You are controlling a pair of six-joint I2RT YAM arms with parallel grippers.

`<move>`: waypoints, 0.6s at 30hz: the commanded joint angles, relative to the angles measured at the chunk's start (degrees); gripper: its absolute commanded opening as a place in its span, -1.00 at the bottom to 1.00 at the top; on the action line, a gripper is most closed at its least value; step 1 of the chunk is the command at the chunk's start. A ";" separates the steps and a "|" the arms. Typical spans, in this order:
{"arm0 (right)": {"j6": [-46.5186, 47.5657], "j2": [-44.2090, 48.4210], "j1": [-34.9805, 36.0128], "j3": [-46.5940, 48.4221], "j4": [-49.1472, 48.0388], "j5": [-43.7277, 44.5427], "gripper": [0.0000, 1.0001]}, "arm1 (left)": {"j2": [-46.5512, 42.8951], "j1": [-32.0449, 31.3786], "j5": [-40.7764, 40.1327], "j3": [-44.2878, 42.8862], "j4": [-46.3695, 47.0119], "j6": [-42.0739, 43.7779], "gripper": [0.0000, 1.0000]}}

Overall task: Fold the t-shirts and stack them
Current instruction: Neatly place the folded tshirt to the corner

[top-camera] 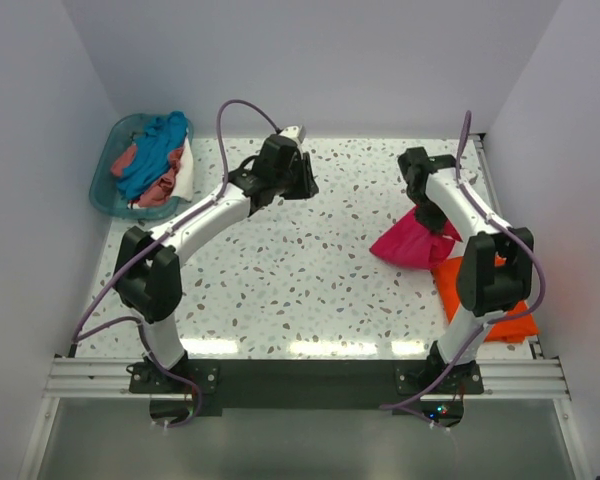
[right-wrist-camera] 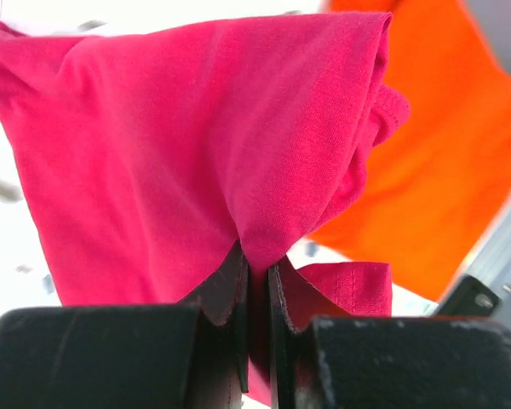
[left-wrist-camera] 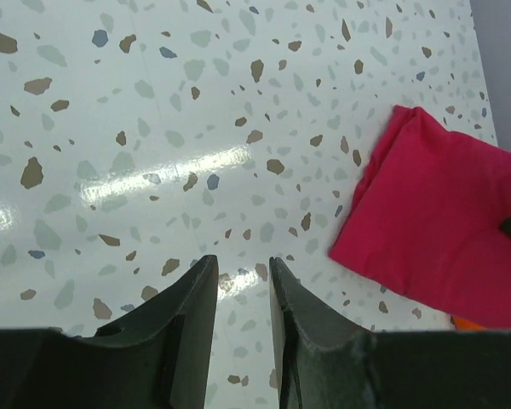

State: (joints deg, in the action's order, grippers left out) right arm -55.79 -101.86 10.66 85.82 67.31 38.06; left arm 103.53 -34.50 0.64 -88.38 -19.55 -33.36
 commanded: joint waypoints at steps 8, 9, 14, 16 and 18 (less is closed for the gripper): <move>-3.72 7.38 -9.86 -1.88 11.27 7.64 -1.00 | -4.56 0.14 4.36 1.72 0.57 0.05 -0.29; -3.19 7.73 -10.47 -2.15 11.00 7.47 -1.00 | -4.56 0.22 4.45 1.98 0.74 0.05 -0.29; 0.42 8.70 -15.66 -1.36 9.95 5.97 -1.00 | -5.35 0.14 4.89 2.95 1.18 -0.03 -0.29; 1.38 9.22 -17.07 -0.66 9.95 6.14 -1.00 | -5.53 0.14 4.98 3.04 1.09 -0.03 -0.29; 2.09 9.49 -18.12 0.22 10.12 6.23 -1.00 | -5.70 0.14 5.07 3.13 1.18 -0.03 -0.29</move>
State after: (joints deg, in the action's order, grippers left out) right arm -55.42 -95.24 -6.28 83.77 75.75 41.87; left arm 100.68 -34.52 4.54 -85.58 -19.66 -33.41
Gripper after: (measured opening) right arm 0.084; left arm 0.355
